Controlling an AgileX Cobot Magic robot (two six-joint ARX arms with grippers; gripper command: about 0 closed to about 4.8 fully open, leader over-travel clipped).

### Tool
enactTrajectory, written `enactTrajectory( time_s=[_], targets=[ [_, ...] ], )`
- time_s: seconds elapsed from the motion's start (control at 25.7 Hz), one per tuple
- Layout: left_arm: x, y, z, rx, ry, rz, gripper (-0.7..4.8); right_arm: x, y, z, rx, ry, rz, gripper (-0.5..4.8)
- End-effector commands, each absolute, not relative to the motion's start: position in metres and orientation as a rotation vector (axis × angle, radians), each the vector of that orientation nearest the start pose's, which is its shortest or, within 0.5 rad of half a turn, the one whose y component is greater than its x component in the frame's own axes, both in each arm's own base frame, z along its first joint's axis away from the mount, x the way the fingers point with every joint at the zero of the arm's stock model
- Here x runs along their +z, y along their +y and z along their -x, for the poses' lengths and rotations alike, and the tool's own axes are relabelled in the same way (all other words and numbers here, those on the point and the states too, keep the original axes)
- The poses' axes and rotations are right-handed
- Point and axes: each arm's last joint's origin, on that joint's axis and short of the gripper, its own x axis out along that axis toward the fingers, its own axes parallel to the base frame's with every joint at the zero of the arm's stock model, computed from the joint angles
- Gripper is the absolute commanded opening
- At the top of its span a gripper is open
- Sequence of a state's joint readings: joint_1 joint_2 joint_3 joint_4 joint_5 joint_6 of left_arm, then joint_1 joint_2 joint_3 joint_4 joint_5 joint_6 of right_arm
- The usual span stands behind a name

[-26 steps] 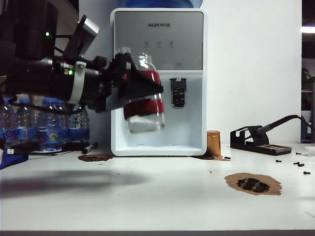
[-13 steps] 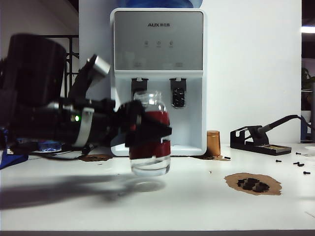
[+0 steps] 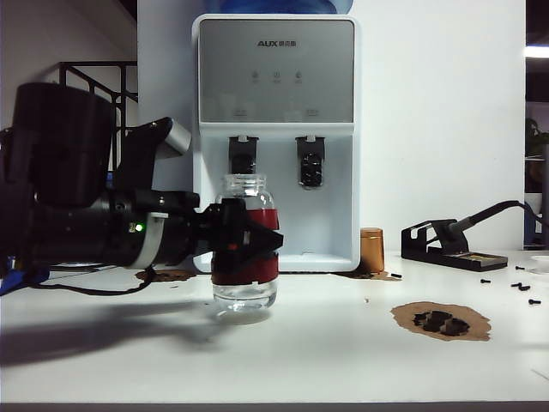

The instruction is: Pick up the water bottle with two loops of red belts, then reach the front water dispenser and gently press the gray-black baffle horizontally to get a little water.

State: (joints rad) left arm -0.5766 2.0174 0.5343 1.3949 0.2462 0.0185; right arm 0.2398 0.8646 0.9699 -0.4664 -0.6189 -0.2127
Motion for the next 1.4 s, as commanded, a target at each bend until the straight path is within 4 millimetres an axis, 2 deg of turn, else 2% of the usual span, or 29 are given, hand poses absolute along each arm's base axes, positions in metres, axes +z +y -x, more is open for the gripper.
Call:
enactTrajectory(
  time_s=[0.04,0.51,0.54,0.58,0.62,0.66,0.82,0.89,0.97,1.17,1.28,1.4],
  targets=[
    [0.093,-0.176,-0.257,-0.824,0.083,-0.053,-0.05,0.356,0.055,-0.157,0.863,0.309,0.138,4.79],
    [0.084,-0.172,-0.258,-0.777,0.155,-0.132,-0.02,0.349,0.05,-0.139,0.843,0.399,0.186,4.79],
    [0.084,-0.172,-0.258,-0.777,0.153,-0.131,0.3,0.348,0.049,-0.138,0.827,0.42,0.189,4.79],
    [0.084,-0.172,-0.258,-0.777,0.149,-0.131,1.69,0.347,0.049,-0.138,0.813,0.434,0.192,4.79],
    [0.084,-0.172,-0.258,-0.777,0.146,-0.13,2.25,0.347,0.049,-0.138,0.813,0.432,0.194,4.79],
    [0.085,-0.172,-0.258,-0.777,0.146,-0.13,2.44,0.347,0.049,-0.138,0.814,0.431,0.194,4.79],
    [0.085,-0.172,-0.258,-0.776,0.137,-0.129,2.49,0.347,0.049,-0.137,0.822,0.433,0.193,4.79],
    [0.086,-0.172,-0.258,-0.777,0.133,-0.128,2.85,0.347,0.049,-0.137,0.821,0.431,0.194,4.79],
    [0.086,-0.172,-0.258,-0.777,0.13,-0.127,3.51,0.347,0.049,-0.137,0.817,0.429,0.195,4.79],
    [0.088,-0.172,-0.259,-0.774,0.11,-0.123,3.83,0.349,0.048,-0.135,0.817,0.413,0.197,4.79],
    [0.09,-0.171,-0.26,-0.774,0.091,-0.118,4.53,0.35,0.048,-0.135,0.816,0.402,0.199,4.79],
    [0.09,-0.171,-0.26,-0.791,0.085,-0.115,4.71,0.35,0.048,-0.135,0.816,0.397,0.2,4.79]
  ],
)
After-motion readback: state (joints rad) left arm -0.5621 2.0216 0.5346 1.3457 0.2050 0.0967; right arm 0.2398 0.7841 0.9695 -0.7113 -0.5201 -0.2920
